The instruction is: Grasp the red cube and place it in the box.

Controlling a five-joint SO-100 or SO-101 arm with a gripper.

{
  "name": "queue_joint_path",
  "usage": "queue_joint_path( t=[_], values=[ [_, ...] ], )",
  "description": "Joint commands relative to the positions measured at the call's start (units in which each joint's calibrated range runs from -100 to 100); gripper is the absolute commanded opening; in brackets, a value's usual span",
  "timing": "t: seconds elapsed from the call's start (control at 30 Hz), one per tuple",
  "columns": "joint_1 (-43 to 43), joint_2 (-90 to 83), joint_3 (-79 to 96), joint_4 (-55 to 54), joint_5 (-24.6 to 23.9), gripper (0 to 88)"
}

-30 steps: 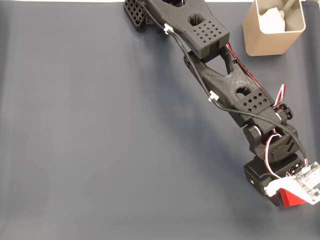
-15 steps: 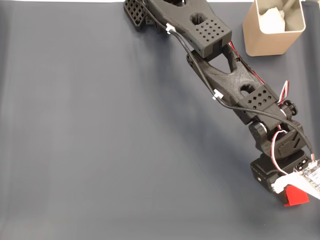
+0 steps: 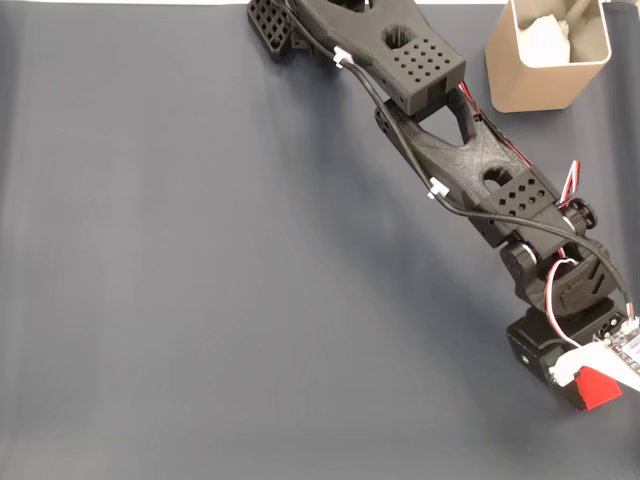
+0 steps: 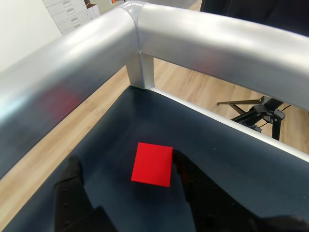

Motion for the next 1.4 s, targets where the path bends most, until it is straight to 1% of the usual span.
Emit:
queue_joint_path(
  t=[0.0,0.47,0.63,0.87,1.37],
  values=[
    [-0.9,-1.1,-3.4,-1.3,-0.1,42.9],
    [-1.1,-1.0,-3.0,-0.7,0.0,41.9],
    [-1.2,-1.0,-2.9,-0.4,0.1,39.5],
    [-1.2,-1.2,-2.7,1.3,0.9,32.1],
    [-0.8,-2.4,-0.3,1.4,1.6,30.4]
  ],
)
